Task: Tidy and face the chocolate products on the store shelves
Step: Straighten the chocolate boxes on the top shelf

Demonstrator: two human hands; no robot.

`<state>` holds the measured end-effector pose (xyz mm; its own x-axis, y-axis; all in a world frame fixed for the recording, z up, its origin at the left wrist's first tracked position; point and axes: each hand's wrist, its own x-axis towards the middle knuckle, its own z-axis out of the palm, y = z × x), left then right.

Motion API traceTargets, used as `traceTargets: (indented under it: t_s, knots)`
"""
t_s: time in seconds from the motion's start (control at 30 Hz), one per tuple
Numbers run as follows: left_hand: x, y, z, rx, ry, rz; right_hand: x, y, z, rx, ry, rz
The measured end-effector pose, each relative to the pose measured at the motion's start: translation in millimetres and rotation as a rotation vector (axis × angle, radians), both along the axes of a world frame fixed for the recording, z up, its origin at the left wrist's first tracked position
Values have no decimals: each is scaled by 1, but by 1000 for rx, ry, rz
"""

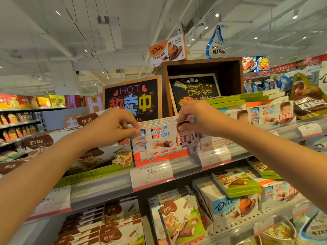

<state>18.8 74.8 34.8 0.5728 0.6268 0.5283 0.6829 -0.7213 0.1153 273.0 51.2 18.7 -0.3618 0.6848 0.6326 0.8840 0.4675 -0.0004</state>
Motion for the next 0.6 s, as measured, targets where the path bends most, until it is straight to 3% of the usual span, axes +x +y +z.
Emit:
traceTargets:
  t_s: [0.2,0.43,0.6]
  knots:
    - [14,-6,4,139,29,44,13,-2,1,102,-38,66]
    - [84,-4,15,88,-92,27,87,-9,19,135,350,192]
    - [149,6,24,19,-182,74,174,6,48,80,433,-41]
